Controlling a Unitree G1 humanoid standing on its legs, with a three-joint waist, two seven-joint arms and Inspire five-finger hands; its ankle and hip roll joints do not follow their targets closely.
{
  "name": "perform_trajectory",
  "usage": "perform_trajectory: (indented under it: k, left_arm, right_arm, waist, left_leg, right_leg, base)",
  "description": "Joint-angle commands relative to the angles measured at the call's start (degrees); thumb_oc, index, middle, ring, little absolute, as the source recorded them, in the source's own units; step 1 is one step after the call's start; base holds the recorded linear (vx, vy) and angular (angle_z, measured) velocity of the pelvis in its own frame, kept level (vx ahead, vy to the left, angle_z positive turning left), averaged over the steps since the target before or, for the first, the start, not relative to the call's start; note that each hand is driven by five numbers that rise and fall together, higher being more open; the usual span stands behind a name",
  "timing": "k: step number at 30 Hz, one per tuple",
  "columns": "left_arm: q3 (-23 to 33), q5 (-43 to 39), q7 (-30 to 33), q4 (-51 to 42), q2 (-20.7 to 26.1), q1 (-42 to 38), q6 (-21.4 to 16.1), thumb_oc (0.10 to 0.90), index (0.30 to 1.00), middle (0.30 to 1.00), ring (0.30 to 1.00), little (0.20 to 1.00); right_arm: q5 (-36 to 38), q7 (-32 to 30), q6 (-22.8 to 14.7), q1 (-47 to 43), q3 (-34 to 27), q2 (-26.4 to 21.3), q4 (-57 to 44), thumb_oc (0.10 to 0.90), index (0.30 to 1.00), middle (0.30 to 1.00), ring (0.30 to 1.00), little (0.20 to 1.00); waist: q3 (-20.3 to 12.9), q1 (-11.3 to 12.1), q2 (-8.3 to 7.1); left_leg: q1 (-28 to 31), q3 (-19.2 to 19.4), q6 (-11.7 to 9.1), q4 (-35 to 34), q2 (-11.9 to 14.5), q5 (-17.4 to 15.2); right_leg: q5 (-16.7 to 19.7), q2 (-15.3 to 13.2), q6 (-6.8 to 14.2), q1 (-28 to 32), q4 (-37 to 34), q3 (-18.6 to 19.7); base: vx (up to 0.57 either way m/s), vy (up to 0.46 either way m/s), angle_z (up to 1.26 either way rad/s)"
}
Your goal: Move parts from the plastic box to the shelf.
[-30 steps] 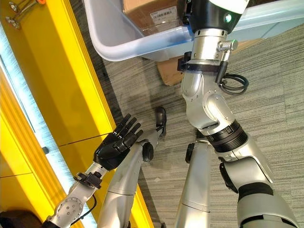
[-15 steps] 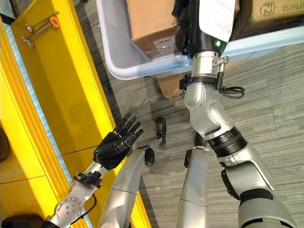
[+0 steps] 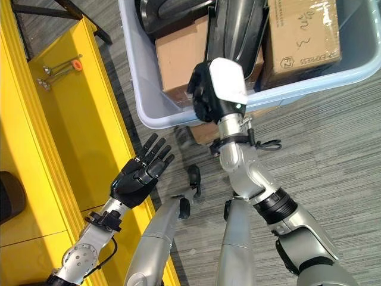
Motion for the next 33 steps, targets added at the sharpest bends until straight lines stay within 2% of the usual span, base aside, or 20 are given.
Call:
perform_trajectory:
  k: [1, 2, 3, 8, 14, 16, 21, 22, 23, 24, 33]
  left_arm:
    - [1.94, -0.66, -3.08, -6.84, 1.3, -0.02, -0.32, 0.9, 1.0, 1.0, 1.0, 1.0]
    - [1.94, -0.66, -3.08, -6.84, 1.3, -0.02, -0.32, 0.9, 1.0, 1.0, 1.0, 1.0]
    - [2.96, -1.33, -3.33, -7.34, 1.43, 0.22, 0.68, 0.9, 1.0, 1.0, 1.0, 1.0]
    - [4.0, -0.48, -3.85, -7.19, 1.31, -0.35, 2.14, 0.9, 1.0, 1.0, 1.0, 1.0]
    - [5.08, 0.16, -3.37, -7.22, 0.82, -1.56, 4.63, 0.9, 1.0, 1.0, 1.0, 1.0]
    - [5.01, 0.6, -2.98, -6.7, 0.21, -1.95, 6.48, 0.9, 1.0, 1.0, 1.0, 1.0]
    - [4.56, 0.75, -2.46, -6.02, -0.36, -2.26, 7.15, 0.9, 1.0, 1.0, 1.0, 1.0]
    - [4.58, 0.83, -2.4, -5.97, -0.5, -2.28, 7.34, 0.9, 1.0, 1.0, 1.0, 1.0]
    - [4.47, 0.92, -2.31, -5.91, -0.67, -2.33, 7.4, 0.9, 1.0, 1.0, 1.0, 1.0]
    - [4.36, 0.99, -1.97, -5.85, -0.87, -2.54, 7.55, 0.9, 1.0, 1.0, 1.0, 1.0]
    - [4.17, 0.81, -0.63, -4.84, -1.8, -3.28, 7.99, 0.9, 1.0, 1.0, 1.0, 1.0]
  right_arm:
    - [-3.48, -0.44, -6.13, -7.18, -1.92, 0.45, -9.03, 0.4, 0.3, 0.3, 0.3, 0.3]
    - [-3.48, -0.44, -6.13, -7.18, -1.92, 0.45, -9.03, 0.4, 0.3, 0.3, 0.3, 0.3]
    - [-3.91, 0.64, -7.11, -7.1, -2.22, 0.61, -10.17, 0.4, 0.3, 0.3, 0.3, 0.3]
    - [-3.9, 1.69, -8.03, -7.08, -2.29, 0.93, -11.92, 0.4, 0.3, 0.3, 0.3, 0.3]
    - [-3.75, 3.69, -7.41, -6.43, -3.11, 1.39, -13.78, 0.4, 0.3, 0.3, 0.3, 0.3]
    - [-2.26, 3.26, -6.08, -5.52, -3.24, 2.04, -13.13, 0.4, 0.3, 0.3, 0.3, 0.3]
    - [-0.27, 1.94, -5.25, -4.34, -3.91, 2.27, -12.33, 0.4, 0.3, 0.3, 0.3, 0.3]
    - [0.24, 1.47, -4.89, -3.87, -4.19, 2.38, -12.25, 0.531, 0.484, 0.484, 0.484, 0.484]
    - [0.17, 0.81, -4.48, -3.31, -4.42, 2.56, -12.2, 0.833, 0.907, 0.907, 0.907, 0.907]
    - [0.29, 0.38, -4.08, -2.7, -4.82, 2.67, -11.87, 0.9, 1.0, 1.0, 1.0, 1.0]
    - [-1.73, -2.01, -3.63, 0.85, -9.0, 1.46, -10.62, 0.9, 1.0, 1.0, 1.0, 1.0]
  waist:
    - [1.76, 0.08, 1.36]
    - [1.76, 0.08, 1.36]
    - [1.76, 0.08, 0.41]
    - [1.76, -0.16, -1.28]
    - [1.76, -0.37, -3.21]
    - [-0.77, -0.4, -4.21]
    - [-2.76, -0.81, -4.99]
    - [-3.22, -0.93, -5.14]
    - [-3.62, -1.05, -5.27]
    - [-4.14, -1.2, -5.44]
    - [-5.81, -2.24, -5.66]
  left_leg:
    - [5.25, -5.23, -1.78, -4.74, -3.82, -3.21]
    - [5.25, -5.23, -1.78, -4.74, -3.82, -3.21]
    - [8.54, -5.97, -1.98, -6.65, -3.36, -2.93]
    - [13.77, -6.86, -2.32, -8.83, -2.66, -2.8]
    - [20.36, -7.78, -2.59, -10.88, -1.99, -2.98]
    - [23.37, -8.37, -2.56, -13.26, -1.7, -2.97]
    - [25.81, -8.65, -2.71, -16.01, -1.06, -2.56]
    - [26.47, -8.63, -2.8, -16.89, -0.84, -2.37]
    - [27.03, -8.61, -2.82, -17.64, -0.66, -2.18]
    - [27.63, -8.63, -2.84, -18.4, -0.5, -2.03]
    - [29.69, -8.23, -3.07, -20.84, 0.28, -1.38]
  right_leg:
    - [0.16, 2.14, -3.76, 5.23, -5.3, -3.21]
    - [0.16, 2.14, -3.76, 5.23, -5.3, -3.21]
    - [0.56, 2.29, -3.54, 8.88, -7.66, -3.24]
    - [1.28, 2.41, -3.04, 14.5, -10.82, -3.21]
    - [2.68, 2.44, -2.28, 21.53, -14.92, -2.84]
    - [3.42, 2.41, -1.77, 24.41, -17.77, -2.36]
    - [4.46, 2.28, -1.21, 26.65, -20.79, -1.79]
    - [4.78, 2.21, -1.03, 27.16, -21.59, -1.74]
    - [5.09, 2.16, -0.9, 27.59, -22.26, -1.7]
    - [5.38, 2.1, -0.77, 28.11, -23.05, -1.6]
    - [6.21, 1.84, -0.64, 29.75, -25.05, -1.89]
  base:
    - [-0.02, -0.039, -0.11]
    - [-0.05, -0.095, -0.12]
    - [-0.05, -0.094, -0.09]
    - [-0.05, -0.087, -0.02]
    - [-0.03, -0.069, -0.02]
    - [0.02, -0.047, 0.0]
    - [0.0, 0.0, 0.0]
    - [0.0, 0.0, 0.0]
    - [0.0, 0.0, 0.0]
    - [0.0, 0.0, 0.0]
    - [0.01, 0.009, -0.02]
